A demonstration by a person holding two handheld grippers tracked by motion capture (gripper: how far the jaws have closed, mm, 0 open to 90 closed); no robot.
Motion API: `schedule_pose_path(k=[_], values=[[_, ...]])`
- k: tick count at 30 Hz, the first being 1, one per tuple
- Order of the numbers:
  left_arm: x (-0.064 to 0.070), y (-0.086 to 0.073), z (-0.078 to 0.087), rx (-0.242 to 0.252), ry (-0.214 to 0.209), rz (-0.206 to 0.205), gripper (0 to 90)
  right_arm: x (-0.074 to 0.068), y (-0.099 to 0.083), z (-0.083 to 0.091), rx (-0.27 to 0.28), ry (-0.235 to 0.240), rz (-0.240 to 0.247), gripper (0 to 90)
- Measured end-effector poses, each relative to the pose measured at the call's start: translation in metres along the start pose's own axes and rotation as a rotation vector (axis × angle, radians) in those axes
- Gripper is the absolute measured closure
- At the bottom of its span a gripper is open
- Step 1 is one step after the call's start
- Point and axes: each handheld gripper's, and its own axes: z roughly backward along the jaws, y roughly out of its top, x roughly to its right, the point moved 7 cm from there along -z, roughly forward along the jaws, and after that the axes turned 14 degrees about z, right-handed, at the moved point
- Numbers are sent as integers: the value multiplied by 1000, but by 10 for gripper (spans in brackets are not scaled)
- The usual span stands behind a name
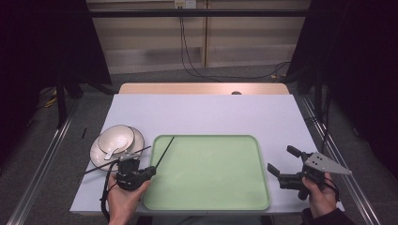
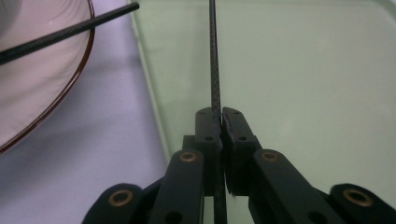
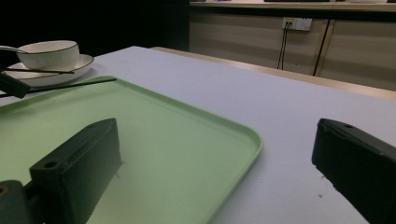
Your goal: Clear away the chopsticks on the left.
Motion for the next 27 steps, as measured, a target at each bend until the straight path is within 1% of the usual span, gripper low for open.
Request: schedule_pose_path(k=[1, 3, 4, 6, 7, 8, 9, 10, 11, 13, 15, 17, 18, 20, 21, 22, 24, 25, 26, 27], values=[[-1, 1, -1, 0, 8, 5, 859, 0, 0, 0, 0, 6, 16, 7], [-2, 3, -2, 11, 33, 14, 859, 0, 0, 0, -1, 6, 17, 8], [-2, 3, -4, 9, 34, 22, 859, 0, 0, 0, -1, 6, 14, 8], [-2, 3, -8, -7, 47, 24, 858, 0, -1, 0, -2, 9, 13, 7], [-2, 3, -11, -18, 55, 34, 858, 0, -1, 0, -1, 9, 14, 8], [-1, 3, -13, -23, 56, 53, 857, 0, -1, 0, -3, 7, 14, 8], [-1, 4, -14, -30, 56, 53, 857, 0, -1, 0, -3, 7, 14, 8], [0, 4, -15, -28, 66, 55, 857, 0, 0, 0, 1, 4, 4, 8], [1, 4, -16, -22, 67, 56, 856, 0, 0, 0, 1, 7, 0, 8], [1, 4, -16, -23, 64, 62, 852, 1, -1, 0, -4, 8, 12, 8], [1, 3, -19, -19, 60, 54, 850, 0, -1, 0, -5, 14, 13, 8], [2, 2, -21, -36, 59, 49, 838, 0, -1, 0, -4, 16, 14, 8], [3, 1, -22, -38, 69, 42, 837, 0, -1, 0, -2, 12, 14, 8], [2, 0, -24, -44, 74, 42, 833, 0, -1, 0, -5, 12, 14, 8], [1, -1, -25, -63, 70, 33, 833, 0, -1, 0, -5, 15, 11, 8], [1, -1, -26, -47, 71, 45, 833, -1, -1, 0, -5, 17, 10, 8], [2, -1, -25, -50, 66, 38, 815, -1, -1, -1, -3, 14, 3, 8], [2, -1, -25, -46, 59, 28, 810, -1, -1, 0, -4, 15, 4, 8], [3, -1, -24, -51, 48, 24, 800, -1, -1, 0, -5, 19, 7, 8], [3, 0, -24, -45, 28, 11, 776, -1, -1, 0, -5, 19, 7, 8]])
